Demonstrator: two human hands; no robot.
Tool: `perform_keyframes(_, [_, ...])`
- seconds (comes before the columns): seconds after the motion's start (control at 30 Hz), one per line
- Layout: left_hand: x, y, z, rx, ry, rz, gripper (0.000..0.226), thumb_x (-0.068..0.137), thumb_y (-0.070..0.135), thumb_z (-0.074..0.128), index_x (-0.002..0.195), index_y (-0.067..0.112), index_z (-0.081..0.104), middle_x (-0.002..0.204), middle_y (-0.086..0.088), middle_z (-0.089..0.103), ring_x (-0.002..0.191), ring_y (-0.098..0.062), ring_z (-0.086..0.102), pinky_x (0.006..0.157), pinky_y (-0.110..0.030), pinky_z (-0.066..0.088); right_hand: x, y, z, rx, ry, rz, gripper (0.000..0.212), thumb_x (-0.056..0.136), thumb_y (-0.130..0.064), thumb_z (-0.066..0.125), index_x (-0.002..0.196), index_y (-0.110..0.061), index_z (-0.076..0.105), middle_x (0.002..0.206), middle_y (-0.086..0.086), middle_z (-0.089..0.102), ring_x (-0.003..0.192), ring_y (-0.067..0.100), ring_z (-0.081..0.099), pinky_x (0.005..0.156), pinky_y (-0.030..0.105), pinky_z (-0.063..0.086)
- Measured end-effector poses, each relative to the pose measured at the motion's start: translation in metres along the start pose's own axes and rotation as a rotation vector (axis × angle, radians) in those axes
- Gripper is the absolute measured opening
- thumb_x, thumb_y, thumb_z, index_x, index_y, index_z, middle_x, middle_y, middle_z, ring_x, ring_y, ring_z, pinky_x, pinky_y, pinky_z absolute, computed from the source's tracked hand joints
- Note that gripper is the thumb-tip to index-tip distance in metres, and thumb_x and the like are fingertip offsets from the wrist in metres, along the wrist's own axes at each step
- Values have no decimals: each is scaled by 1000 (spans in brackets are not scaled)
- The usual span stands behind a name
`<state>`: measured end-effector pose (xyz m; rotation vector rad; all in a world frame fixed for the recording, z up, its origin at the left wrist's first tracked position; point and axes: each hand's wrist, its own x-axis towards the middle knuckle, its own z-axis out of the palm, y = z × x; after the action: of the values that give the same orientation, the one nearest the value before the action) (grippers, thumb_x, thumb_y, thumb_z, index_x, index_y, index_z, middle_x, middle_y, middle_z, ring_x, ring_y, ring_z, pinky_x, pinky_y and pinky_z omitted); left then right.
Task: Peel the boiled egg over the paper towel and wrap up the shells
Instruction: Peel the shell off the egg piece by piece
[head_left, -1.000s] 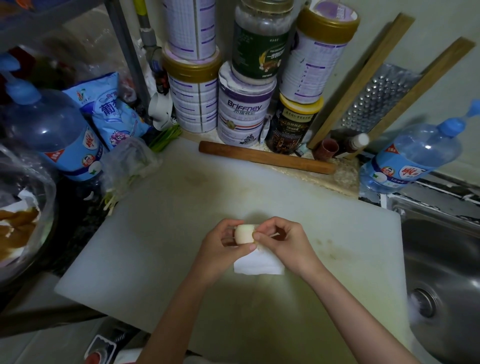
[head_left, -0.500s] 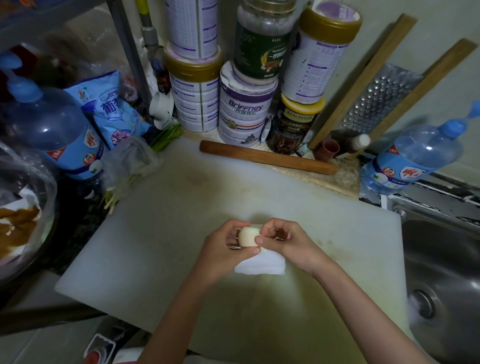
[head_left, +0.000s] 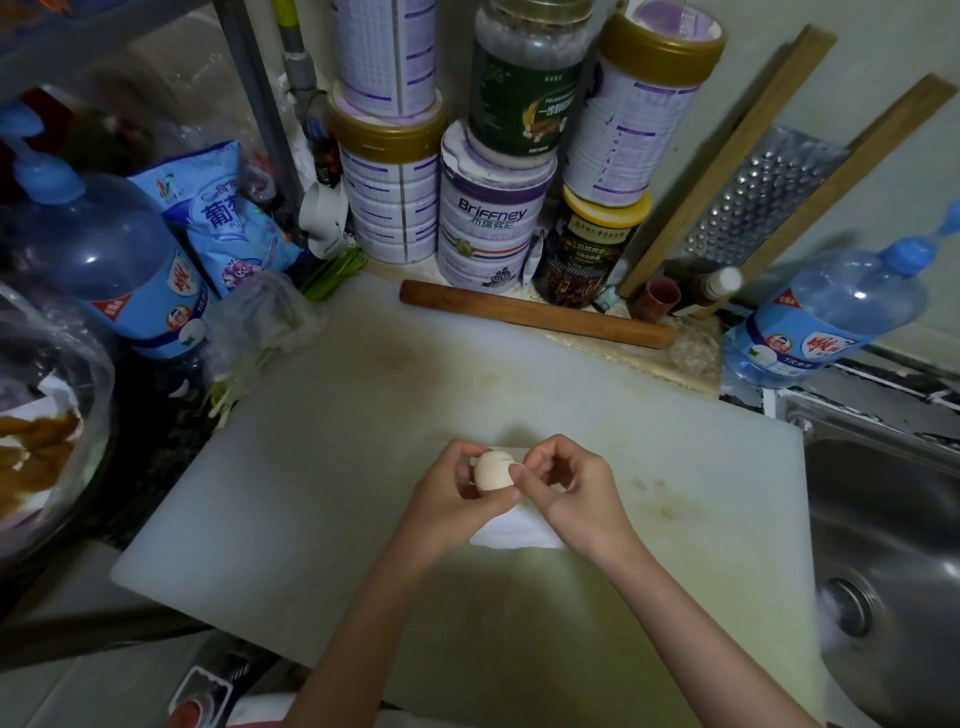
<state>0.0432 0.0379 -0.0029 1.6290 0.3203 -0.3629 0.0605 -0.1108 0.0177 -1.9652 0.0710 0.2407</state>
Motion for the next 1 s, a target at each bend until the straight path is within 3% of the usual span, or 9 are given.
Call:
perform_keyframes(0.07, [-1, 0, -2, -76, -38, 6, 35, 74, 11, 76, 97, 26, 55, 95, 2, 63, 73, 1, 65, 72, -16, 52, 1, 0, -1, 43, -10, 32, 17, 76, -9, 72, 67, -15, 60, 57, -12, 54, 55, 1, 50, 56, 13, 40])
perform_keyframes(0.17, [-2, 1, -4, -146, -38, 4, 30, 77, 9, 74, 99, 21, 57, 99, -5, 61, 74, -4, 66, 80, -33, 56, 1, -1, -4, 85, -31, 70, 18, 77, -7, 72, 67, -13, 59, 60, -7, 53, 60, 9, 50, 59, 19, 42])
perform_keyframes(0.4, [-1, 2, 2, -205, 0, 1, 24, 79, 9, 73, 92, 23, 59, 93, -7, 70, 77, -11, 66, 77, -29, 55, 2, -4, -7, 100, -29, 147, 19, 78, -6, 71, 66, -12, 58, 64, 2, 55, 63, 15, 52, 62, 27, 44])
perform_keyframes(0.5, [-2, 0, 3, -139, 24, -5, 28, 76, 9, 74, 92, 26, 59, 89, -4, 72, 75, -12, 66, 70, -22, 51, 2, -3, -8, 121, -15, 169, 20, 77, -2, 70, 65, -12, 58, 62, 2, 58, 59, 12, 54, 59, 20, 45])
perform_keyframes(0.63, [-1, -4, 1, -170, 67, -24, 28, 75, 8, 75, 93, 25, 60, 87, -5, 73, 75, -15, 66, 74, -29, 52, 5, -3, -15, 170, 0, 172, 18, 77, -1, 71, 67, -10, 59, 60, -4, 59, 55, 2, 56, 56, 11, 45])
perform_keyframes(0.8, [-2, -8, -3, -363, -27, -60, 31, 78, 0, 70, 103, 16, 61, 90, -8, 74, 85, -18, 68, 81, -31, 55, 9, 4, -14, 3, -32, 193, 14, 74, -8, 76, 67, -12, 64, 65, -5, 61, 62, 8, 57, 64, 18, 46])
perform_keyframes(1.0, [-3, -14, -6, -514, -116, -83, 37, 78, -5, 69, 108, 15, 59, 94, -6, 74, 94, -19, 67, 88, -32, 54, 9, 8, -7, -190, -28, 107, 13, 79, -7, 69, 75, -18, 74, 73, -4, 71, 70, 8, 64, 68, 16, 48])
